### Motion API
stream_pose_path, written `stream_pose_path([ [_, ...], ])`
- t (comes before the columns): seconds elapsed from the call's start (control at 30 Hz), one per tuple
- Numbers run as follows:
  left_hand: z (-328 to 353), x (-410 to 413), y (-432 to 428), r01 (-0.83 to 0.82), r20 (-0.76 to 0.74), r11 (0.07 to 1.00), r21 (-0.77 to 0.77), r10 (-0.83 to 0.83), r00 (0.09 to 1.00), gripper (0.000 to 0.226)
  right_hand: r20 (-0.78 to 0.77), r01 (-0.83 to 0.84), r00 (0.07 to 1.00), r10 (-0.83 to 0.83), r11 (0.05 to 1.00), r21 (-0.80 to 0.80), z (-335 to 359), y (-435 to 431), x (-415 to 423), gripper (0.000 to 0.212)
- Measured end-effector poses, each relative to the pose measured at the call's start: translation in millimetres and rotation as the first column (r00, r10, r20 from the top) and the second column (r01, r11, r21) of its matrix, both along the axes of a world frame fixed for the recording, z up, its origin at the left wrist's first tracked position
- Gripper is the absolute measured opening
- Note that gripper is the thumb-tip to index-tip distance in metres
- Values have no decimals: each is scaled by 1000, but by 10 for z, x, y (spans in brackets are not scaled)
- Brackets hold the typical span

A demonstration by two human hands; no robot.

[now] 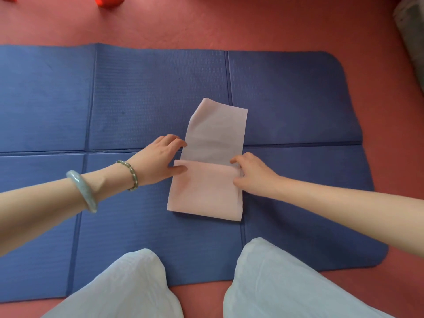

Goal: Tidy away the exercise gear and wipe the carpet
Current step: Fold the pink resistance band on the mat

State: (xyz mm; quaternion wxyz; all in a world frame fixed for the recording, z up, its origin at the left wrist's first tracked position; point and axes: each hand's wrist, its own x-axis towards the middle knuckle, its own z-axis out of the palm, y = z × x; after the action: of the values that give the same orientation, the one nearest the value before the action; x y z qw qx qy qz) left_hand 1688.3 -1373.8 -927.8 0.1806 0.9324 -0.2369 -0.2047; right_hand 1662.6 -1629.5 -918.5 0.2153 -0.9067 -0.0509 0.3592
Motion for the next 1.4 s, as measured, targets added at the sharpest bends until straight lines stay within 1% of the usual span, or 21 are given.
stream_pose_path([
  [0.07,-40,-129,34,139,165,988,-67,-127,978,42,134,-143,981,143,990,-12,59,64,-183,46],
  [0.13,-79,-304,24,305,213,951,-45,-289,933,47,275,-330,903,329,943,-44,67,137,-383,46],
  [0.23,-207,-575,-21,497,240,849,179,-528,815,69,355,-550,725,590,807,-217,-47,198,-633,67],
  [0.3,-286,-640,-18,514,233,823,243,-564,793,76,326,-595,659,678,735,-325,-151,206,-706,78],
  [0.33,-298,-638,-18,510,235,826,242,-559,795,74,325,-594,650,687,726,-347,-201,196,-700,77],
  [0.4,-308,-585,-31,504,261,840,201,-542,799,51,355,-598,644,678,735,-320,-205,189,-623,58],
  [0.47,-255,-503,-67,481,212,869,114,-494,843,22,344,-594,710,615,785,-177,-166,178,-518,33],
  [0.5,-189,-434,-90,430,129,902,40,-432,893,14,292,-534,796,530,843,-74,-124,152,-440,21],
  [0.53,-109,-342,-110,349,2,937,-6,-349,937,11,158,-436,890,427,900,24,-75,123,-355,14],
  [0.57,-36,-241,-120,256,-174,966,-19,-255,951,14,20,-308,951,307,946,98,9,109,-267,17],
  [0.6,35,-135,-120,181,-322,983,-27,-180,929,19,-70,-183,978,195,971,152,75,86,-182,22],
  [0.63,96,-36,-121,107,-394,992,-63,-123,911,23,-105,-71,990,94,977,203,128,57,-92,26],
  [0.73,151,207,-108,-185,-408,958,-218,83,909,15,-163,247,966,-202,907,340,177,-36,162,23],
  [0.8,117,333,-138,-361,-436,882,-304,208,876,13,-271,472,880,-390,782,408,154,-90,308,14],
  [0.87,51,449,-192,-516,-509,781,-351,303,805,20,-290,555,832,-473,717,422,92,-136,437,11],
  [0.97,-44,593,-304,-632,-549,703,-326,404,732,35,-226,595,802,-554,700,396,-45,-167,648,14],
  [1.1,-107,687,-447,-669,-539,694,-267,467,700,54,-30,543,827,-562,783,302,-206,-151,881,14],
  [1.2,-129,635,-463,-694,-454,682,-231,555,697,65,153,422,888,-434,900,108,-251,-125,922,23],
  [1.27,-110,512,-439,-739,-372,640,-211,647,666,56,267,282,925,-271,959,-4,-250,-94,927,36],
  [1.33,-127,317,-386,-824,-432,526,-212,705,562,27,344,168,926,-157,986,-1,-227,-47,962,46],
  [1.4,-145,65,-366,-911,-650,395,-115,664,370,32,343,122,930,-134,991,54,-208,10,1051,52],
])
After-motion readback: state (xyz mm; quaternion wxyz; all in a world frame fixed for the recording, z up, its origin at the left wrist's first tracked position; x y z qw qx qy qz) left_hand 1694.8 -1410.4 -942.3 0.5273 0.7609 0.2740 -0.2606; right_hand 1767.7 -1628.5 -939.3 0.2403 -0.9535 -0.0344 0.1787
